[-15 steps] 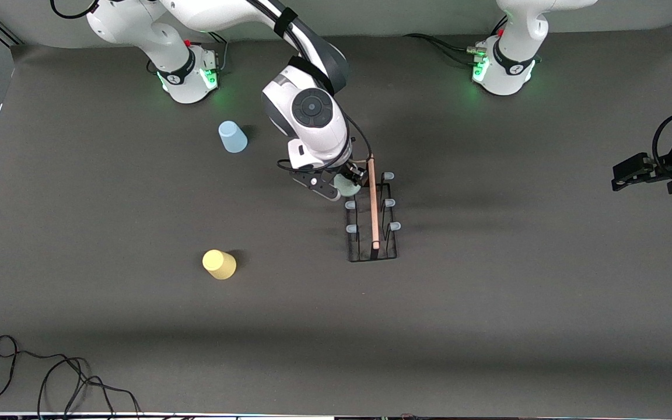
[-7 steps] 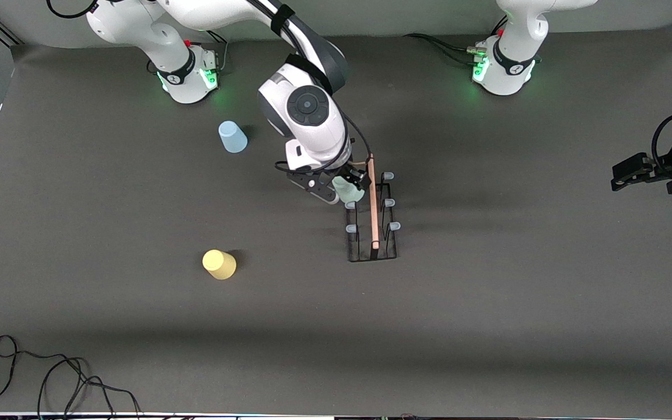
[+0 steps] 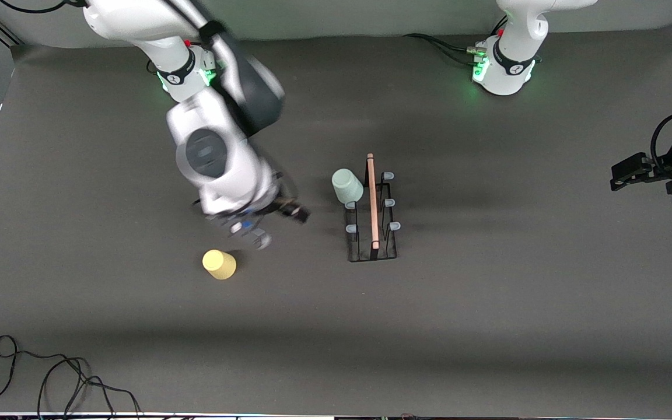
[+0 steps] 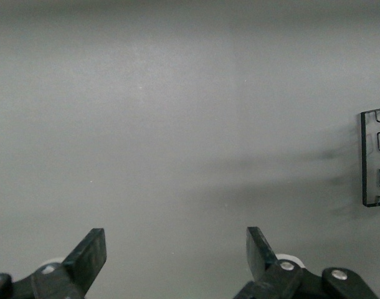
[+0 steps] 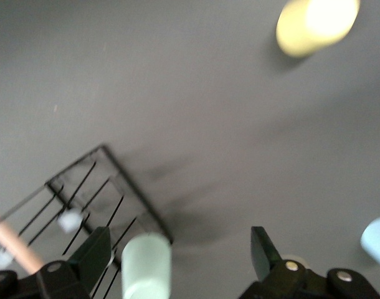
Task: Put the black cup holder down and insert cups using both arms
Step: 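Release the green cup and move the right gripper to the yellow cup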
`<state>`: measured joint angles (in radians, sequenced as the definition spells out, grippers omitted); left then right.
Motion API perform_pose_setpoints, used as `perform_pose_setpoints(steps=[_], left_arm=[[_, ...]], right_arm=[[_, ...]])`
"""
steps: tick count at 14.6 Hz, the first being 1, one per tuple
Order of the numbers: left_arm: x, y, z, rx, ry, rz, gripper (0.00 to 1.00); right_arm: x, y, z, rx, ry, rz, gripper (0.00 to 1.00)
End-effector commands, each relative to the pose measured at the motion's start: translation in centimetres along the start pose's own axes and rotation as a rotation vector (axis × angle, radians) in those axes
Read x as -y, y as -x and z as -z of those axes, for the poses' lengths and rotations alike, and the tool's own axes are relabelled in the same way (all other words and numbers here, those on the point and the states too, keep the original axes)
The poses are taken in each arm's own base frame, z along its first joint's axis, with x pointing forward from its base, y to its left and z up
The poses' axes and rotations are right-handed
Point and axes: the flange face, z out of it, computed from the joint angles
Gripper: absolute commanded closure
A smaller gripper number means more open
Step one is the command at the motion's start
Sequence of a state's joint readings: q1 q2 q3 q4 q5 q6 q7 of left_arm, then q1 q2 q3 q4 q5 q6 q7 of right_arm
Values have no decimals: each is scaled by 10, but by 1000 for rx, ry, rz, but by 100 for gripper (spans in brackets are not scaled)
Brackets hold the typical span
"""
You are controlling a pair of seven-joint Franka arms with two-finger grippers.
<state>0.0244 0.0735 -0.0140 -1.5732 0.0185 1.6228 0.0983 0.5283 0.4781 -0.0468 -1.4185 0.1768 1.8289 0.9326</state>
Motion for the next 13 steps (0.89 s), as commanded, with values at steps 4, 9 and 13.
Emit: perform_pose_setpoints(steps=[4, 9, 13], left_arm=[[-6, -1, 11, -47, -15, 5, 0], [-9, -3, 10, -62, -4, 71, 0], [-9, -2, 11, -56, -4, 64, 0]], right_arm=[[-76, -122, -23, -18, -25, 109, 0], [-86, -157, -99, -60, 1, 145, 0], [-114, -159, -147, -78, 68, 193, 1]])
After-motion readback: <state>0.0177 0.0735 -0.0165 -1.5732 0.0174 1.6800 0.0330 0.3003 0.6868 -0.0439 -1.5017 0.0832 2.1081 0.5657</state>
